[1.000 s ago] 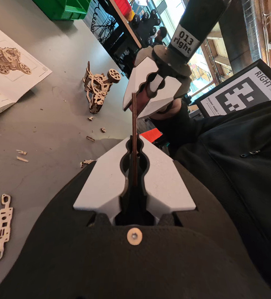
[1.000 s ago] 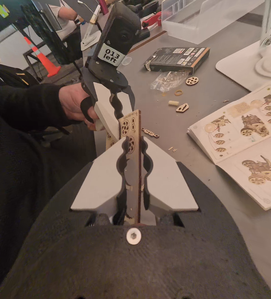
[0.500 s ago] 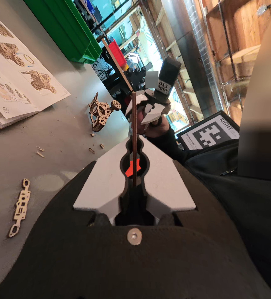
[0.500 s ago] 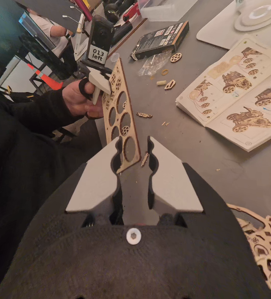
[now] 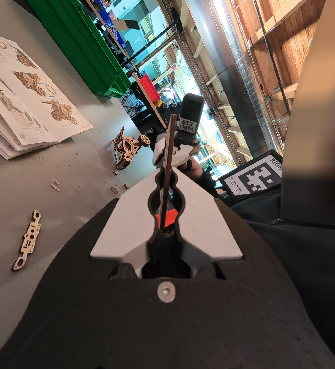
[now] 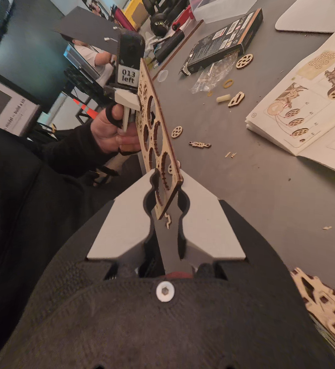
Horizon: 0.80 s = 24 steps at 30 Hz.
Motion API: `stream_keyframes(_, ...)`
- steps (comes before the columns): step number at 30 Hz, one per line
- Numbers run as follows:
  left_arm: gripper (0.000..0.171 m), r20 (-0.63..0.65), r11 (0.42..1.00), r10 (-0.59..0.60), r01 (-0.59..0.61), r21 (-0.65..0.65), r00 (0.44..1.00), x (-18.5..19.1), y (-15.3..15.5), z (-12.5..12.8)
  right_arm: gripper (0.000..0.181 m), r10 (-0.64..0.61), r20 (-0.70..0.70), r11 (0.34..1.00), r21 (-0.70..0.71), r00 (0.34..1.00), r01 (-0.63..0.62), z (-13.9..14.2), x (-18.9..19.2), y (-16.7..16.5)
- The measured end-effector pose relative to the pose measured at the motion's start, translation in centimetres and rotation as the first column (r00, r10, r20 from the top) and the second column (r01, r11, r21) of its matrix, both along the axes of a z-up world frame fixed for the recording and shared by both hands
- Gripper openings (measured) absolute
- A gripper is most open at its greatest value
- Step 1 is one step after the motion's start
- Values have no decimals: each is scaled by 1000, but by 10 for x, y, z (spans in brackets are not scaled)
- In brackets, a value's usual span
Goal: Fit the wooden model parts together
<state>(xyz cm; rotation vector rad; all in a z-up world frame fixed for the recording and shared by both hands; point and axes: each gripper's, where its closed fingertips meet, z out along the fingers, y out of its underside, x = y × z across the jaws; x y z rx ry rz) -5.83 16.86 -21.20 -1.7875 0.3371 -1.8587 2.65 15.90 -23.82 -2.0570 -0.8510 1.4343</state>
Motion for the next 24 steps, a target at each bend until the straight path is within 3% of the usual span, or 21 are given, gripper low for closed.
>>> stream_keyframes(9,1,-5,997,79,-79,28,997,-10,-6,-1,7,-49,-97,997,-57,994,44,2,-12,4)
stream_keyframes(17,2,-76,982,184,-179,69,980,-14,-7,-15,7,-98,16,995,-7,995,99,-19,-17,11)
stream_keyframes(20,5,-169,982,177,-161,101,970,-1,-16,-29,3,-164,149,985,80,975,154,-44,-12,22)
stream_keyframes(22,1,-180,967,247,-231,109,952,-10,-6,-34,3,-141,101,990,36,985,138,-41,-14,19)
stream_keyframes(24,1,-135,969,245,-239,62,960,-14,-3,-36,3,-130,133,991,56,983,123,-47,-20,16)
